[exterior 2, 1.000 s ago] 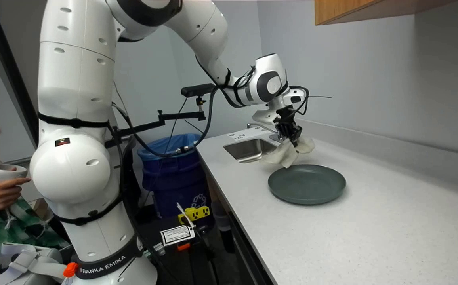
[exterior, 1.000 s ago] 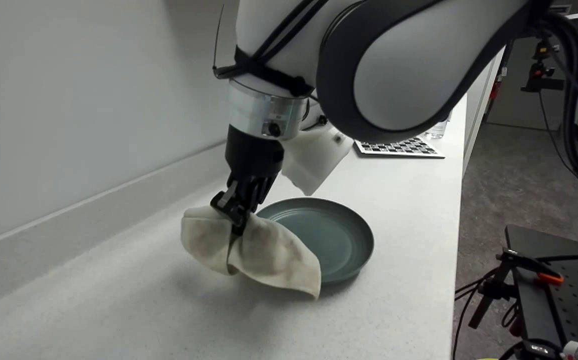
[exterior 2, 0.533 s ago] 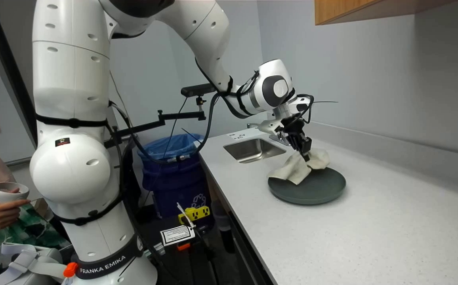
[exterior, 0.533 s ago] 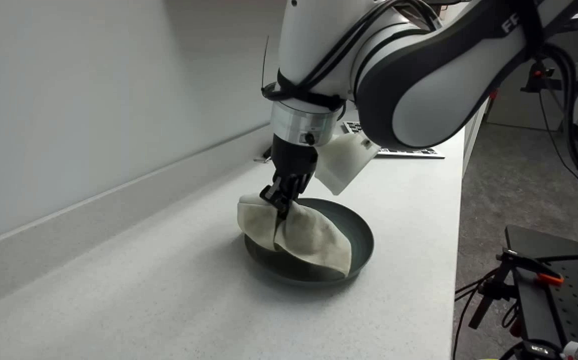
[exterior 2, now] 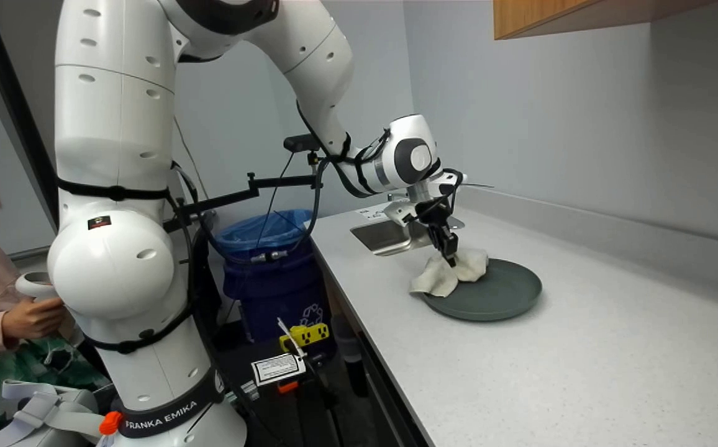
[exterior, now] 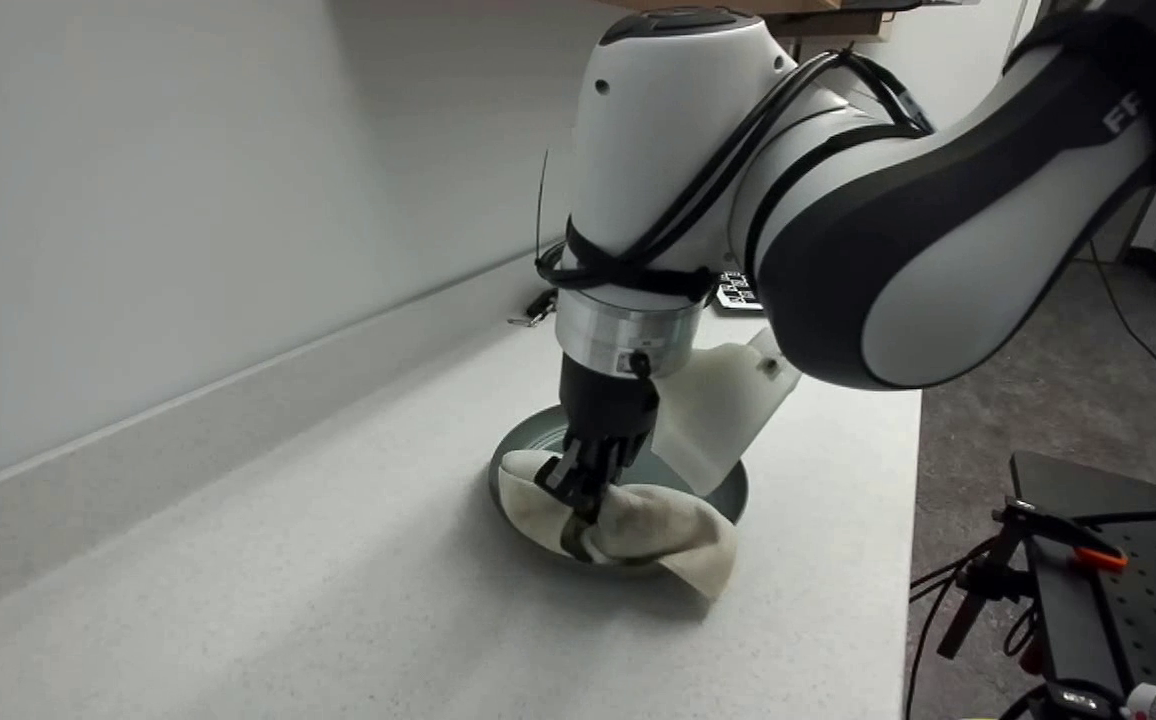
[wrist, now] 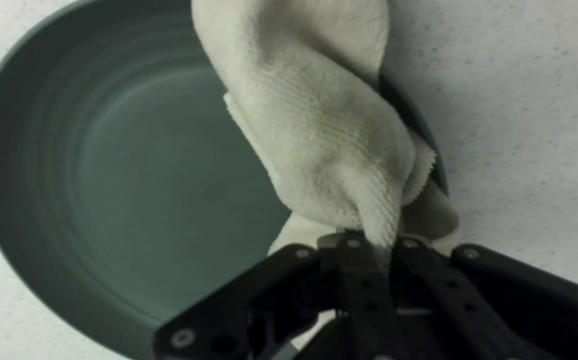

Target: Pick up the cloth from the table, wipe the grey plate with it and put the cloth back on the table.

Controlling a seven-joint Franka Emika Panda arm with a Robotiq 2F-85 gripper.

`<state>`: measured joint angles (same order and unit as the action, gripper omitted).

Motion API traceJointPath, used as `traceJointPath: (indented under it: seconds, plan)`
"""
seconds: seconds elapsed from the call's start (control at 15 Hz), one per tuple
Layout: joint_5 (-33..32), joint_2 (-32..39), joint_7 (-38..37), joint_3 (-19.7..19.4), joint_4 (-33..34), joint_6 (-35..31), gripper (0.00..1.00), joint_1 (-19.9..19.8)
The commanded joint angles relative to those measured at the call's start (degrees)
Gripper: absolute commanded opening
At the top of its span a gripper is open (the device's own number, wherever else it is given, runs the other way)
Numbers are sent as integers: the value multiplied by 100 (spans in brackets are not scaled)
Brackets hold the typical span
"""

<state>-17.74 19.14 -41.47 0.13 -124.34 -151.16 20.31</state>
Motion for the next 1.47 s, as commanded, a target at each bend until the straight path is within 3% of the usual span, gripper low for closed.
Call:
traceJointPath:
  seconds: [0.0,0.2,0.4,0.6,0.87,1.07,1.4]
  plan:
    - [29,53,-20,49,116,-213,2,7]
    - [-266,16,-188,-156,93,-87,2,77]
    - [-1581,147,-896,-819,186,315,2,360]
    - [-2795,228,-1781,-1086,232,809,2,401]
    - [-3703,244,-2665,-788,292,1691,2,149]
    - [-3765,259,-2827,-405,340,2139,2,-11]
    - [-3112,344,-2479,281,448,1442,2,-375]
